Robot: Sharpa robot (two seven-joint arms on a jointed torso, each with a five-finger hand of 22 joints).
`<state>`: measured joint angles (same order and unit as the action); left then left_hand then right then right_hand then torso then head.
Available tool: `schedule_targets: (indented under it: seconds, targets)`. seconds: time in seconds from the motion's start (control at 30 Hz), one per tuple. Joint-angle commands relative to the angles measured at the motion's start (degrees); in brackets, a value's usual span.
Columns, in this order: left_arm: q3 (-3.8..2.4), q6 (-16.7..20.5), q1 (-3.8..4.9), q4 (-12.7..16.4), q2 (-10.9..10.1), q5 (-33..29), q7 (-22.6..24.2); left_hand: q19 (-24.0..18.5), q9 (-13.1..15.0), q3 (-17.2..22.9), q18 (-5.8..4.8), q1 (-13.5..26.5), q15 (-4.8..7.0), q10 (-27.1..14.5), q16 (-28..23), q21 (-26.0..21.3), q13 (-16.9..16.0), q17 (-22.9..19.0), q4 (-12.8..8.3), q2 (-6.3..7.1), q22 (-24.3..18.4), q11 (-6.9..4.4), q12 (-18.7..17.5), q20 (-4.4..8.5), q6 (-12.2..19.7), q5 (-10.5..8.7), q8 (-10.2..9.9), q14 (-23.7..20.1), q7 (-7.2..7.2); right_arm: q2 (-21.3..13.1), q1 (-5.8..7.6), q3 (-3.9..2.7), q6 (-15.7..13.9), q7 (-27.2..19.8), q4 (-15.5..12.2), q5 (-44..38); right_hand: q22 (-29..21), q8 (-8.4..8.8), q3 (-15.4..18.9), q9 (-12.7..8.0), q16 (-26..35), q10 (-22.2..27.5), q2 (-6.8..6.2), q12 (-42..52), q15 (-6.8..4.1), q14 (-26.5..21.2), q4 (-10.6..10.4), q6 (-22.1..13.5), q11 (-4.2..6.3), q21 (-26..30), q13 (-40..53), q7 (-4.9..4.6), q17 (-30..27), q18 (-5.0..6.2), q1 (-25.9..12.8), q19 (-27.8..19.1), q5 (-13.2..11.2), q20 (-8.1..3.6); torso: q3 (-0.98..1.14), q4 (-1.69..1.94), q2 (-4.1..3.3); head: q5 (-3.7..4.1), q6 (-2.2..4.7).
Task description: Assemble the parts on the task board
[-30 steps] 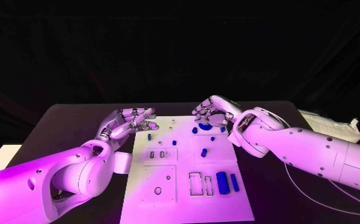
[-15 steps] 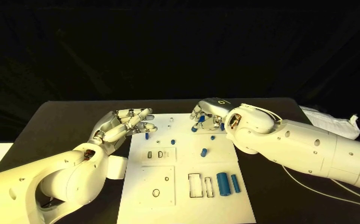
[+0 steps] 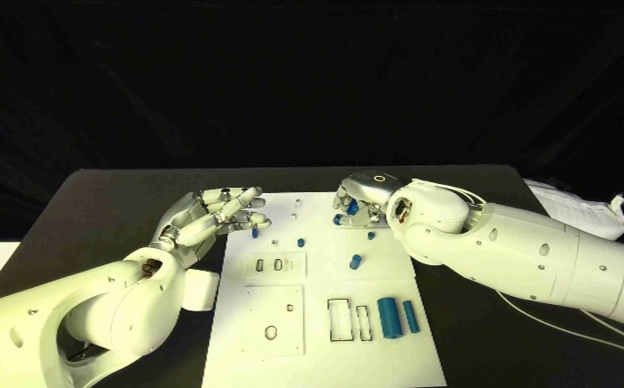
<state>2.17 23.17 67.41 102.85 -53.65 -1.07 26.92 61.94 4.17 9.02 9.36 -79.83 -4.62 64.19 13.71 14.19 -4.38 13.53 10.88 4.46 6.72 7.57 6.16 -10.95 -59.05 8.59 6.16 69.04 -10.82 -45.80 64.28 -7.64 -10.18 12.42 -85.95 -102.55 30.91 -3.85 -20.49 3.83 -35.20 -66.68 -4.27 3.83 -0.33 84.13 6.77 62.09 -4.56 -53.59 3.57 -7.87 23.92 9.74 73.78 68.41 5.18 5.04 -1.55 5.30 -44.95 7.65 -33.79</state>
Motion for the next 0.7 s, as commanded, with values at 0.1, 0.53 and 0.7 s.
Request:
schedule_targets:
  seconds: [0.1,0.53,0.7]
  targets:
    - [-0.06,-1.20,0.10,-0.05,0.07,-0.35,-0.04,0.38,-0.07,-0.34,1.05,0.19,-0.04,-0.17,0.25,0.02,0.06,0.15,-0.01,0.47,-0.03,0.38,-0.34,0.06,0.19,0.23,-0.47,0.31,-0.48,0.37,0.01,-0.04,2.75,0.57,0.08,-2.13,3.74,0.07,-0.61,0.04,-1.54,-0.62,-0.64,-0.18,-0.50,1.22,-0.96,0.42,0.25,-3.02,0.12,0.35,0.99,-0.63,0.34,1.17,0.06,-0.05,-0.02,0.09,-0.52,-0.06,0.30]
    - [-0.06,-0.91,0.10,-0.05,0.03,-0.37,-0.50,0.47,-0.09,-0.55,1.05,-0.06,-0.09,-0.37,0.25,-0.07,0.08,0.52,-0.34,0.34,-0.07,0.51,-0.69,0.04,0.35,0.25,-0.74,0.26,-0.68,0.85,0.00,-0.04,3.17,-0.63,0.74,-1.71,10.88,-0.47,-3.20,0.33,-5.08,-2.89,0.11,-0.06,-0.90,1.01,-2.83,2.81,0.83,-8.65,0.15,0.89,3.26,-1.54,1.06,2.70,-0.16,-0.32,-0.08,0.28,-1.09,0.39,0.44]
    - [-0.06,-0.79,0.10,-0.06,-0.03,-0.37,-0.76,0.55,-0.10,-0.60,1.04,-0.29,-0.11,-0.44,0.26,-0.11,0.08,0.77,-0.58,0.14,-0.09,0.58,-0.89,0.04,0.42,0.27,-0.89,0.26,-0.78,0.88,0.00,-0.04,0.98,-1.16,0.67,-1.31,15.84,-0.86,-4.63,0.61,-10.88,-4.64,0.58,0.01,-1.24,1.72,-3.59,4.46,1.27,-12.28,0.21,1.21,9.10,-2.23,1.59,4.30,-0.43,-0.59,-0.09,0.36,-1.18,0.40,0.26]
